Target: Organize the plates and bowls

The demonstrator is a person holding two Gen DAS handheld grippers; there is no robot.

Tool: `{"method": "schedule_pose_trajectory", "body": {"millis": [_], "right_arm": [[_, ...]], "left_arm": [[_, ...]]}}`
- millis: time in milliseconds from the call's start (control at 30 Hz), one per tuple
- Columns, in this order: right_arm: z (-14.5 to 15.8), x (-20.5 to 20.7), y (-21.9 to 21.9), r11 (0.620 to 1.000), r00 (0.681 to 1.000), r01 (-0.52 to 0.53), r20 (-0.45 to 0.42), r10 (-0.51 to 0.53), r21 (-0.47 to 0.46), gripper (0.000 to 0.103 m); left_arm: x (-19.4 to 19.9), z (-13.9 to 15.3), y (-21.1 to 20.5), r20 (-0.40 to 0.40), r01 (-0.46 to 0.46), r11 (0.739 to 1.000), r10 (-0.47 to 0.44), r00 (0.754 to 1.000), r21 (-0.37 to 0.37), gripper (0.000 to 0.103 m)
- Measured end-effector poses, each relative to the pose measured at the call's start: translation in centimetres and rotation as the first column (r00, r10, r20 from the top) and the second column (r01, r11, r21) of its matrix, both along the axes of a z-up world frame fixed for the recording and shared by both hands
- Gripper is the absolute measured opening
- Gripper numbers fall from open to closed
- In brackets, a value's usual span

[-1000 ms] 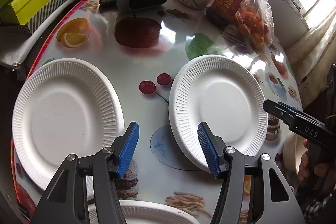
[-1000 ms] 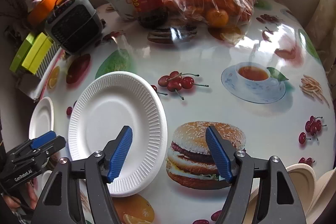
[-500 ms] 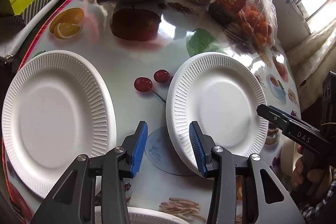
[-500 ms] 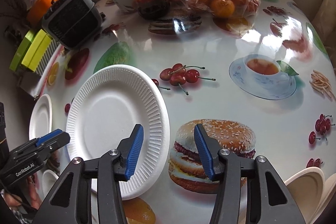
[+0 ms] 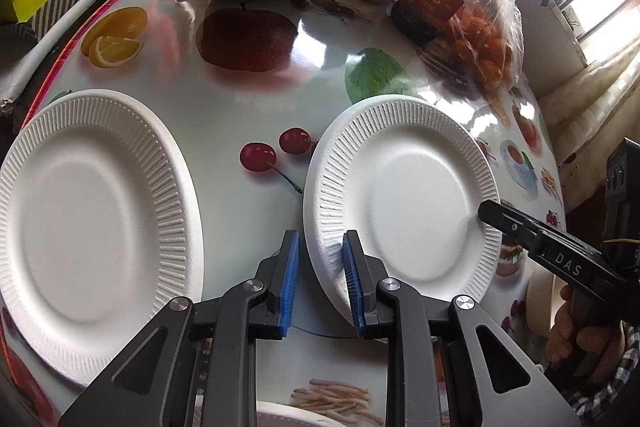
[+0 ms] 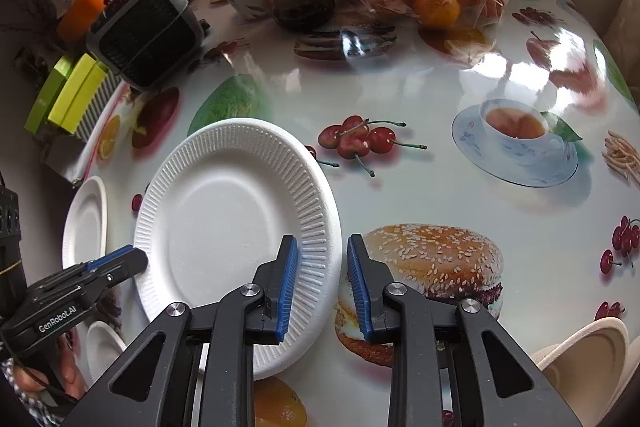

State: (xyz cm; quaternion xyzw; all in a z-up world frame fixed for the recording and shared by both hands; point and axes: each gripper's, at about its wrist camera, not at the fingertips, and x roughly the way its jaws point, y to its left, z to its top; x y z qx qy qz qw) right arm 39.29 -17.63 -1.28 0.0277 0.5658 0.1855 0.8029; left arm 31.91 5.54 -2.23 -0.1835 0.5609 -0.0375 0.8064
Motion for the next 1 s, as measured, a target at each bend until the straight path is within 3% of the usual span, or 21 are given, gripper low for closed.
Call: {"method": "schedule_pose_trajectory", "body": {"millis": [500,1000], "right_arm": [[0.9,-0.9,-0.3,1.000,1.000,-0.002,0.023,0.002,0.016,0.021],[3.3,-4.3,0.5,0.999,0.998,-0.029,0.061,0.027,0.038,0.021]], "left_arm": [[-0.6,0.8,0.1,0.019,0.005,1.000,-0.005,1.000,0.011,0.020],[-4.3,3.5,1.1,0.068,-0.008,1.000,0.007,0.998,0.025,0.020]]}}
